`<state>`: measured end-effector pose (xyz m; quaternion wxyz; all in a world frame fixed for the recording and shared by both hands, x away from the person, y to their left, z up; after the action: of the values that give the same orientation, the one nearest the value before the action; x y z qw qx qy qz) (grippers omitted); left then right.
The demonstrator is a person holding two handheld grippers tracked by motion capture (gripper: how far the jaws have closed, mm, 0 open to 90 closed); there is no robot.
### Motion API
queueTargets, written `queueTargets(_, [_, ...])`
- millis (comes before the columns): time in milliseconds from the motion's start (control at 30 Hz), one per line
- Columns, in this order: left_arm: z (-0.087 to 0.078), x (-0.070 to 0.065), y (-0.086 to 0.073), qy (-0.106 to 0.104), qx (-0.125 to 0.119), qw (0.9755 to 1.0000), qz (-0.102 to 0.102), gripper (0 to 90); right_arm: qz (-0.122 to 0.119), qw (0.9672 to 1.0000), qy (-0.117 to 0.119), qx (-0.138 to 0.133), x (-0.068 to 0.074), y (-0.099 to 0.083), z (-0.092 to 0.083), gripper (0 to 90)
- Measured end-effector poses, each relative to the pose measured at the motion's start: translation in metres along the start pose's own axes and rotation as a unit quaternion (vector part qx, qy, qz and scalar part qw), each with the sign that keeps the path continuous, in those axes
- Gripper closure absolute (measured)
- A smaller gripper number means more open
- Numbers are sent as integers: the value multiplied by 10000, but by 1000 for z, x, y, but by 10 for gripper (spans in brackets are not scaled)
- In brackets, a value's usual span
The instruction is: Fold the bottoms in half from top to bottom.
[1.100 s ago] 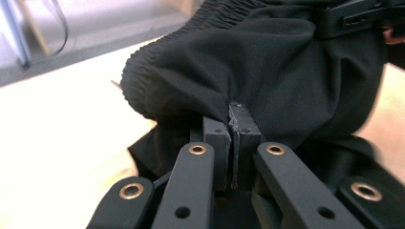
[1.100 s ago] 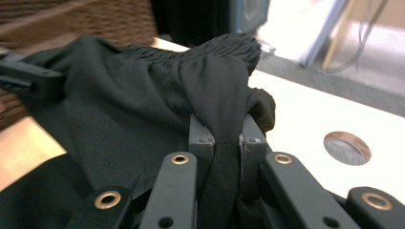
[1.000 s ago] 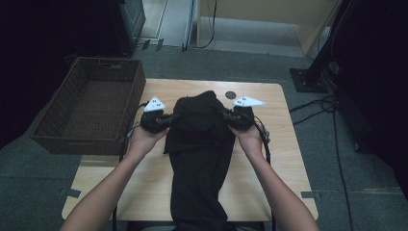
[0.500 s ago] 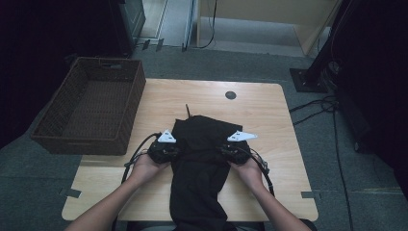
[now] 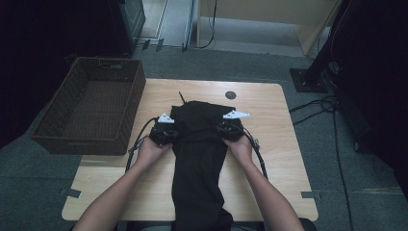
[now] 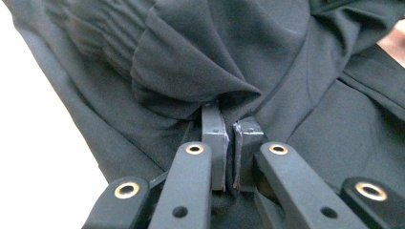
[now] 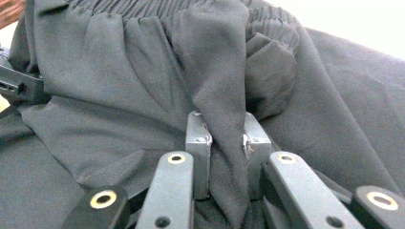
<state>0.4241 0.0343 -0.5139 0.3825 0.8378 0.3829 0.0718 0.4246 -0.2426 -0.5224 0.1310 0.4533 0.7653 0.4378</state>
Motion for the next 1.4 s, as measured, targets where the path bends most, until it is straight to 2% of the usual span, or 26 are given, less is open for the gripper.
queueTargets(67, [6,10,10,93,47,9999,-86,861,216,9997,106,-73,-11,8,11,760])
queueTargets(100, [10,14,15,150,69,9998,-105,859,401,9991,134,-66,-17,12,15,752])
queueTargets(133, [13,17,21,190,112,9997,-115,858,518,9986,62,-68,-21,16,19,749])
queueTargets(167, [17,18,25,261,129,9995,-107,856,434,9990,-90,-53,-23,21,23,748])
queueTargets(200, [20,20,30,331,142,9993,-82,855,232,9993,-298,-44,-23,25,26,750])
queueTargets(267, [26,23,37,433,154,9989,-138,854,17,9978,-655,10,-20,33,32,758])
queueTargets(333, [28,27,42,434,133,9987,-240,856,-3,9964,-850,16,-19,37,37,762])
queueTargets(367, [26,29,43,419,46,9987,-294,864,45,9964,-850,26,-21,38,37,771])
queueTargets(400, [22,30,44,363,-68,9985,-403,873,201,9964,-825,29,-22,41,37,789])
queueTargets(433, [17,31,46,311,-221,9981,-476,879,356,9963,-776,42,-23,46,34,804])
queueTargets(467, [9,30,49,316,-372,9978,-458,882,473,9965,-695,-39,-23,52,29,808])
queueTargets(533, [-10,25,56,314,-676,9967,-335,883,364,9966,-587,-442,-17,64,12,809])
queueTargets(600, [-33,13,57,228,-1029,9942,-215,883,279,9963,-411,-696,-8,75,-11,807])
queueTargets(700, [-64,-14,44,22,-1201,9925,212,881,18,9948,-232,-991,13,73,-50,805])
queueTargets(767, [-75,-30,25,-123,-1072,9932,443,878,-168,9951,-83,-974,27,59,-70,803])
queueTargets(833, [-76,-41,5,-276,-833,9949,495,877,-327,9966,71,-752,37,36,-81,802])
queueTargets(933, [-66,-52,-23,-415,-363,9963,657,874,-372,9989,203,-193,46,-3,-80,803])
queueTargets(1033, [-51,-56,-39,-483,61,9962,722,873,-468,9984,251,192,50,-32,-71,802])
queueTargets(1133, [-38,-54,-42,-493,269,9958,724,870,-529,9973,226,464,49,-43,-60,799])
queueTargets(1233, [-29,-48,-37,-497,233,9966,618,869,-488,9979,132,396,41,-41,-52,800])
queueTargets(1400, [-12,-33,-19,-357,108,9986,364,868,-254,9993,-43,274,18,-26,-33,797])
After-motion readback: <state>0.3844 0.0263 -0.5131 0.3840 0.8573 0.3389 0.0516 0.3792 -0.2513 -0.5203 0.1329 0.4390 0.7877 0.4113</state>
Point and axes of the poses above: each handheld gripper's, and its own axes: z roughly forward along the jaws, y roughly out of its top, x roughly to its left, the point moved 1 cm from there along z, roughly forward along the jaws, and after that the axes turned 1 degree about z, right-handed, at the moved point
